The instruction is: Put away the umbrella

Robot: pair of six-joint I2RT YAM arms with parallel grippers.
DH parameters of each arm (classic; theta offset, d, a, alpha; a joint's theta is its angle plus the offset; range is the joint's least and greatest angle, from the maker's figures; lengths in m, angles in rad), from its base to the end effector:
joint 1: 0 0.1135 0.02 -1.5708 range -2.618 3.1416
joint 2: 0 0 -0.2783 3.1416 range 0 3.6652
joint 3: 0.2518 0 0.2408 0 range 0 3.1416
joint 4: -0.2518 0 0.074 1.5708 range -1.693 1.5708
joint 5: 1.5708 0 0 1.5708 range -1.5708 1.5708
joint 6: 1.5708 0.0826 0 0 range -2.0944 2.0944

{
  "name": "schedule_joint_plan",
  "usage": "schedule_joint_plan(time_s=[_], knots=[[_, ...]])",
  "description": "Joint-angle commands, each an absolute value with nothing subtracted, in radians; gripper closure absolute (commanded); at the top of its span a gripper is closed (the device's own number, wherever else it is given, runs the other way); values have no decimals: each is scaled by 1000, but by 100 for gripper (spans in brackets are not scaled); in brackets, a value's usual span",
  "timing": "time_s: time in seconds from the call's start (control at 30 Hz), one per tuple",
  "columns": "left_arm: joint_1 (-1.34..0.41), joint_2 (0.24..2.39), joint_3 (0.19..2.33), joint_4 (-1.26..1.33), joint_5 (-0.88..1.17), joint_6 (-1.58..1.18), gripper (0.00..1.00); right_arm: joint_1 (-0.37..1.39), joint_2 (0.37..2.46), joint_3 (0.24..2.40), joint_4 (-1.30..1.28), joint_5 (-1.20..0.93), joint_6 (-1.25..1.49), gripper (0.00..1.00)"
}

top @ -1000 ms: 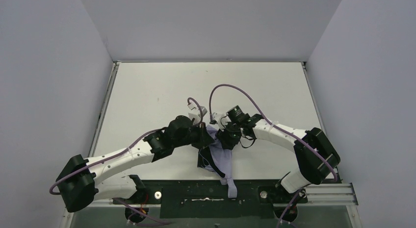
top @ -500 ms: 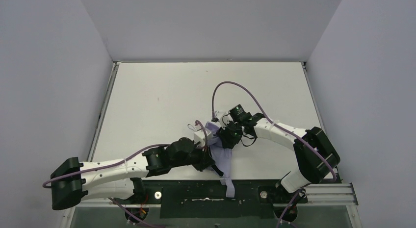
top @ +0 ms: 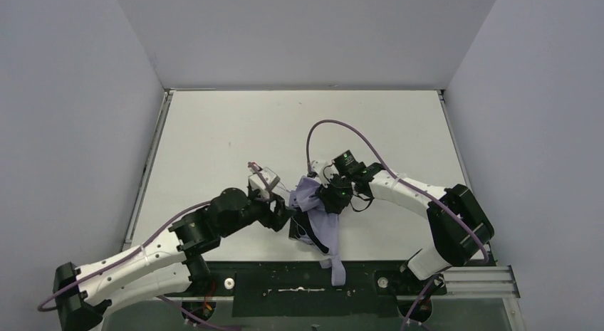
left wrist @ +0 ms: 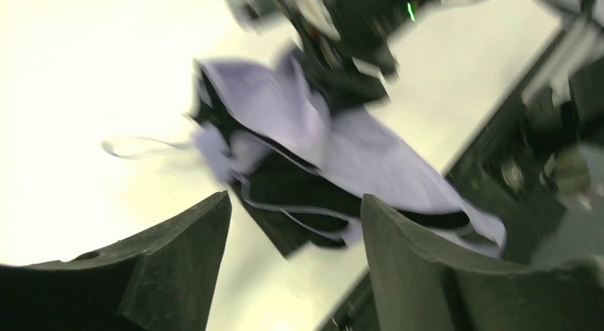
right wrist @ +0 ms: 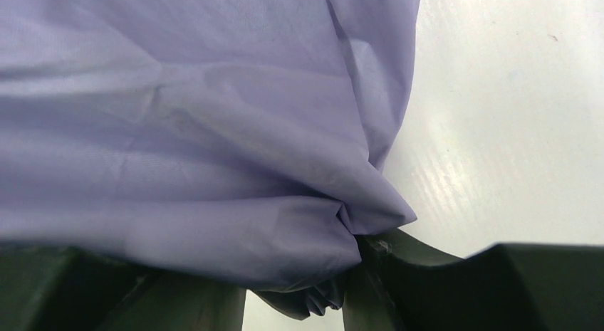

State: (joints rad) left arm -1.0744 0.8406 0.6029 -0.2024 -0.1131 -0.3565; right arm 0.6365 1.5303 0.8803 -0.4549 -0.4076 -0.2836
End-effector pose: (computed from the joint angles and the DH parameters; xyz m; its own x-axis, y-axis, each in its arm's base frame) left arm 0.1112 -0.1858 0.2577 -0.4781 0.1546 -0.8646 0.7024 0.6583 -0.2707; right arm 0.2202 0.2035 0.1643 -0.4970 -0.6868 -0.5304 -0.8624 0.4586 0.2143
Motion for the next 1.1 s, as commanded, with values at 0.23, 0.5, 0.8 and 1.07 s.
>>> schedule_joint_plan(time_s=[0.23, 0.5, 0.8, 1.07], knots=[[-651, 878, 533, 116, 182, 56, 11, 613, 1458, 867, -517, -334, -446, 78], [-508, 1140, 685, -50, 577, 336, 10, 611, 1407, 847, -506, -355, -513, 81], [-498, 1444, 848, -35, 841, 349, 9, 612, 1370, 826, -500, -358, -521, 81], [-533, 1606, 917, -30, 882, 287, 8, 614, 1353, 836, -505, -361, -513, 81]])
